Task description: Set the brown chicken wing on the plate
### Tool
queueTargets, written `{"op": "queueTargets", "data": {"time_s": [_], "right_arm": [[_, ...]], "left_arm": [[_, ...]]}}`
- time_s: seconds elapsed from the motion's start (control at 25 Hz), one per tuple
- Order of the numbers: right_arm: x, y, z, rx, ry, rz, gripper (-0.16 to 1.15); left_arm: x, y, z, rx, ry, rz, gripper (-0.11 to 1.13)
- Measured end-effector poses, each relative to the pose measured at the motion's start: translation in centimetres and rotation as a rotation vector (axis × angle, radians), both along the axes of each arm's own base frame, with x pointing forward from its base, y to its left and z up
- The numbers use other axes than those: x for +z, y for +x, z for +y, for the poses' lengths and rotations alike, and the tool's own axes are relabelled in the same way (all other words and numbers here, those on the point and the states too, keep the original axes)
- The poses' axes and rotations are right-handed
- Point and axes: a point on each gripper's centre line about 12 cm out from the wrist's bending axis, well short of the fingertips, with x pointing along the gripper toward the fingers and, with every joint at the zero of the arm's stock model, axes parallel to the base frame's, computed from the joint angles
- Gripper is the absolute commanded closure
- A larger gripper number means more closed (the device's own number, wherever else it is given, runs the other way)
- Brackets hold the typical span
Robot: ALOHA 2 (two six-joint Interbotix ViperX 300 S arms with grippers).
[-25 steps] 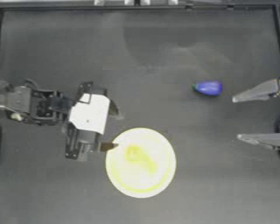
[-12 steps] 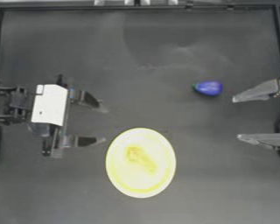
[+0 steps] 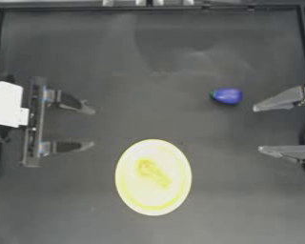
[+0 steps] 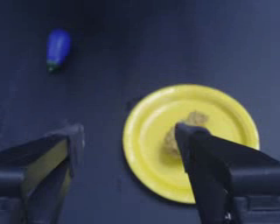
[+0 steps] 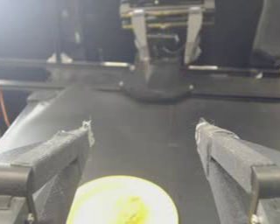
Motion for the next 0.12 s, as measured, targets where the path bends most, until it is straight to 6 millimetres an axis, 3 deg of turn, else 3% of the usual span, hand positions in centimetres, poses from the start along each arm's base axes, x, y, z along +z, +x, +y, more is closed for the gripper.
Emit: {"op": "queueTargets", "data": {"time_s": [0.12], "right_arm": [[0.00,0.00,0.00,0.000,0.002,0.000,-0.02]], "left_arm": [[0.03,-0.78,0.02,0.008,-0.006,-0.022,0.07]]}}
